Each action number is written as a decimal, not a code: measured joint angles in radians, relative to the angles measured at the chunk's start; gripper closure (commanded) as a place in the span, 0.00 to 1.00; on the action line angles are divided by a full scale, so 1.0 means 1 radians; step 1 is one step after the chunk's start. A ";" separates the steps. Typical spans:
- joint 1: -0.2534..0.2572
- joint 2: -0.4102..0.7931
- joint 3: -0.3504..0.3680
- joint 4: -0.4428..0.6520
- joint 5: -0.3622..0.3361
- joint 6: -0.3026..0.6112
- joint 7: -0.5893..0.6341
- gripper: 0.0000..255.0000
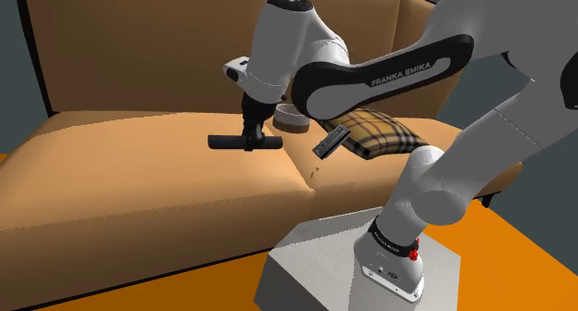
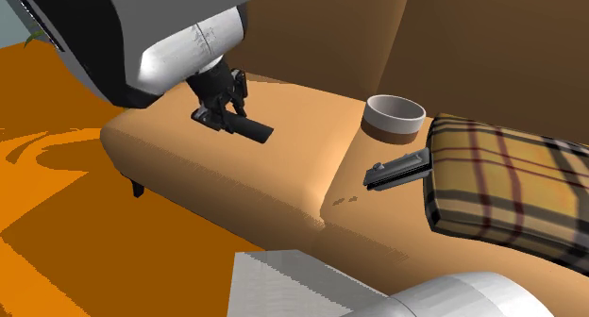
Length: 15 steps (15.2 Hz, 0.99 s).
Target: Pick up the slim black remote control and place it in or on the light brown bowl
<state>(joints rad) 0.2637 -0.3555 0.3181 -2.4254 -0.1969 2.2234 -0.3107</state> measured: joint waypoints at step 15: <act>-0.077 -0.060 -0.191 -0.008 -0.013 -0.004 -0.260 1.00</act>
<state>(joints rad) 0.1865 -0.4157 0.1273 -2.4331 -0.2098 2.2196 -0.5703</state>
